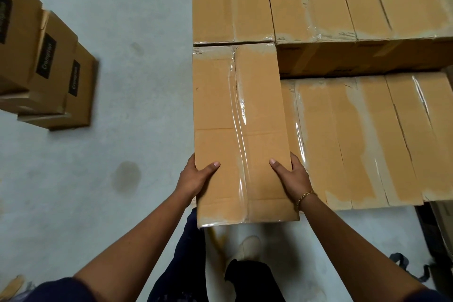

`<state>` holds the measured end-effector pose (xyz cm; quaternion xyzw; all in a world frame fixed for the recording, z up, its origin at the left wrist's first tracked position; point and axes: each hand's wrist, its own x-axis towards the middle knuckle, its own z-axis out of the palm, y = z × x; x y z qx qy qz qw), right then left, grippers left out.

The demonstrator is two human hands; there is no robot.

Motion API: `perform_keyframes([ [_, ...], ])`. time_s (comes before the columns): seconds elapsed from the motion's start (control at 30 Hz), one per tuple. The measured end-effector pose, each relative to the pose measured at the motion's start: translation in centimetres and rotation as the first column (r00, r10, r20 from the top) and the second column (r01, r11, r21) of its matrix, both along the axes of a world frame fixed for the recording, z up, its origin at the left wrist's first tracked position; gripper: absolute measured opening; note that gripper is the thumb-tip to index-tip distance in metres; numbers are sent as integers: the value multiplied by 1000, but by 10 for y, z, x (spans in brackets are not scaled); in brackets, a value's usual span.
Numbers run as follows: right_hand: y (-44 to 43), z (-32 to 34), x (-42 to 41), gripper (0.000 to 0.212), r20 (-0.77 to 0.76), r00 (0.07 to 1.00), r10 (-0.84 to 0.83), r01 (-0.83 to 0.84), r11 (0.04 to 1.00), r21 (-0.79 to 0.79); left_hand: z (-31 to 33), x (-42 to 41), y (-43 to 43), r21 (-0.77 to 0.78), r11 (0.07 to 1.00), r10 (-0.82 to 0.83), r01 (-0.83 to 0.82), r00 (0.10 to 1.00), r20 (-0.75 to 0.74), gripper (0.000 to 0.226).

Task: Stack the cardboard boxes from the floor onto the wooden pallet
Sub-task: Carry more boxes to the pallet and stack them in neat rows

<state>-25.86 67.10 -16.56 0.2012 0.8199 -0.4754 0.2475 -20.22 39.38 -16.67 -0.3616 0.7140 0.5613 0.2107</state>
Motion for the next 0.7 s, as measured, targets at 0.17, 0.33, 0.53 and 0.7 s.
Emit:
perform_keyframes([
  [0.17,7,12,11,76,-13,1000,7,-7,1000,-9,13,13,2,20,1000,17,-16,1000,-26,73],
  [0.33,10,36,22,76,-96,994,52,-49,998,35,35,32,2,-22,999,41,-43,997,-62,86],
  [0.53,-15,82,30,67,-219,949,227,-205,972,117,74,66,-26,-66,992,102,-110,987,-121,85],
  [0.7,-73,108,26,66,-249,908,336,-320,942,103,97,101,-85,-48,970,228,-238,960,-161,77],
])
